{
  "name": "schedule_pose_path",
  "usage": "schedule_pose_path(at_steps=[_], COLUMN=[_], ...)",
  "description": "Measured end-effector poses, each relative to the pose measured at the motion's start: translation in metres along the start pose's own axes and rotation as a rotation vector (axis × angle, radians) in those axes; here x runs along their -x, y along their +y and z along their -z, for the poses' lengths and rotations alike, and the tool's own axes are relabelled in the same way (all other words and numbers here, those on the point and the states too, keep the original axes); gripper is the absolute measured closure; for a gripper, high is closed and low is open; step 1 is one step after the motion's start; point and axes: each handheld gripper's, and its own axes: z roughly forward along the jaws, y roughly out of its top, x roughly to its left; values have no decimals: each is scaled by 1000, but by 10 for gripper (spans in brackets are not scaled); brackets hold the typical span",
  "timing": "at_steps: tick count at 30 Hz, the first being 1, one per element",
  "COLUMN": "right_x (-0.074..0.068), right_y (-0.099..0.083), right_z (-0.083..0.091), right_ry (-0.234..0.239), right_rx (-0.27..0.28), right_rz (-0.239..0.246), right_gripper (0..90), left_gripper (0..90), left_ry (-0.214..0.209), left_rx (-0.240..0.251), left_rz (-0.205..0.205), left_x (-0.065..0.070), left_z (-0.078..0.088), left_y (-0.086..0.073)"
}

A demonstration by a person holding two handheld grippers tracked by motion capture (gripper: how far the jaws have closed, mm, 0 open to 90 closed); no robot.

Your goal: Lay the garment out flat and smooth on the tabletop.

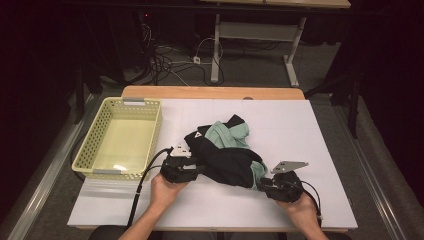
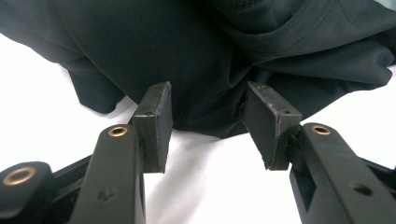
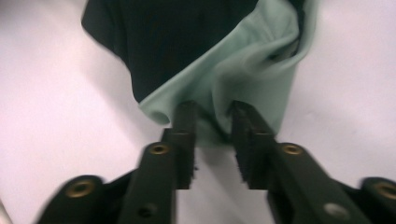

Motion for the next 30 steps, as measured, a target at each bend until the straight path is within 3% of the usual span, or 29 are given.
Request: schedule_pose_path(at_steps=[3,7,10,16,22,25,28,30], right_x=[3,3,0,-4,-4,-6,-9,-9], right_y=[9,30,55,97,120,125,125,123], right_z=[7,15,10,-32,-57,-65,-70,-69], right_ry=[-25,-46,-50,-48,-59,-56,-51,-43], right_rx=[64,127,135,72,77,53,20,15], right_rz=[-16,0,33,46,14,20,50,70], right_gripper=[540,517,507,489,499,603,829,874], left_gripper=[509,509,509,498,498,498,497,498], left_ry=[3,4,4,2,-5,-6,-9,-13], left_rx=[1,0,-5,-28,-56,-60,-61,-60], left_rz=[-6,-1,2,1,-8,-4,-1,4], left_x=[1,-1,-3,-2,1,2,2,1], left_z=[1,0,-1,-4,-10,-13,-13,-14], left_y=[0,0,0,0,-1,-2,-2,-2])
